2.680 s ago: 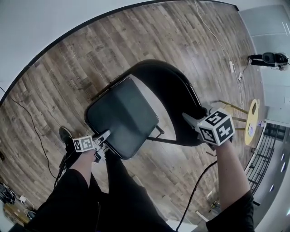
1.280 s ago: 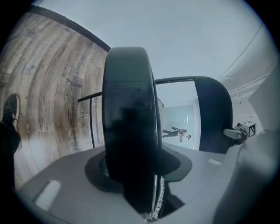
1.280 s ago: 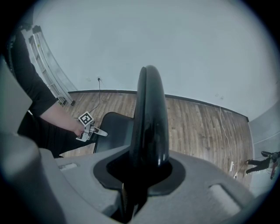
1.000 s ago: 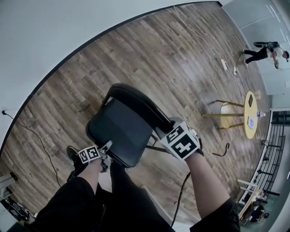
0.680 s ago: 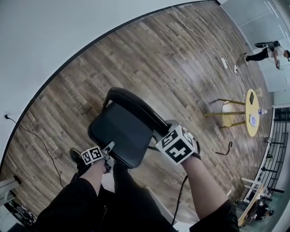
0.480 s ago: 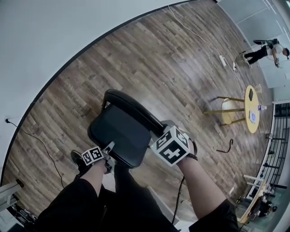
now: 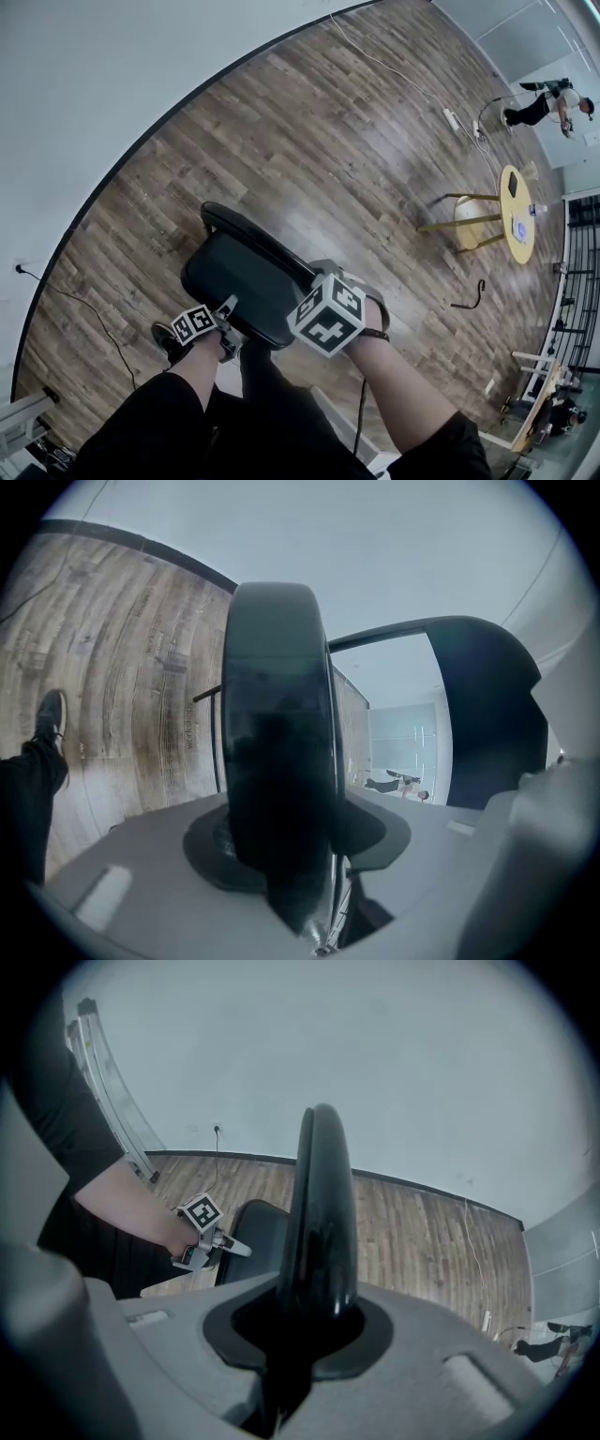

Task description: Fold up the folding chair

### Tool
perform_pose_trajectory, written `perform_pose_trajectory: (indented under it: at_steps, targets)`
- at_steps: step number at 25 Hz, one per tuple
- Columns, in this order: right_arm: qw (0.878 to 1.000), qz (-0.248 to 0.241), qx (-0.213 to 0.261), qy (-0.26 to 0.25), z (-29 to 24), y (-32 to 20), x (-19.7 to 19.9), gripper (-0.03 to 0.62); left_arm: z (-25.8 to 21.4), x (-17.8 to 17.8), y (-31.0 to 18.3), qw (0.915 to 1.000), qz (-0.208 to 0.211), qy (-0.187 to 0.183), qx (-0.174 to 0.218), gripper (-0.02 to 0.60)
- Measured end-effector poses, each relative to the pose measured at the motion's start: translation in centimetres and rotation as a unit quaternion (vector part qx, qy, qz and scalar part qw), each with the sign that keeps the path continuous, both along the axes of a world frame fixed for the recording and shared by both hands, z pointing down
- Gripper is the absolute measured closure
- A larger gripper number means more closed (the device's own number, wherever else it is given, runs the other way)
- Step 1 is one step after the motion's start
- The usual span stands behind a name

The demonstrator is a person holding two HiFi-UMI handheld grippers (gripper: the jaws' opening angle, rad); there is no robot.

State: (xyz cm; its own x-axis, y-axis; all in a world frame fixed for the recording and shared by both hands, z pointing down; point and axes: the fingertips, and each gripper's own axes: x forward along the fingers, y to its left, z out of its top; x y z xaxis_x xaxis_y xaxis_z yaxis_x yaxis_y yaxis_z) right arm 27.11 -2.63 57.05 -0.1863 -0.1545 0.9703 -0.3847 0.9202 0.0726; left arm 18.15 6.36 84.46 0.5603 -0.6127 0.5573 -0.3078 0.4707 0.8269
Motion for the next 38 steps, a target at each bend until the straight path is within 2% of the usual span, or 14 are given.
perform_pose_trajectory:
  at_steps: [38]
  targets:
    - [0.998, -0.029, 0.047, 0.010, -0.8, 2.9, -2.1, 0.540, -4.0, 2.0, -5.2, 0.9967, 0.001, -0.047, -0.067, 0.394]
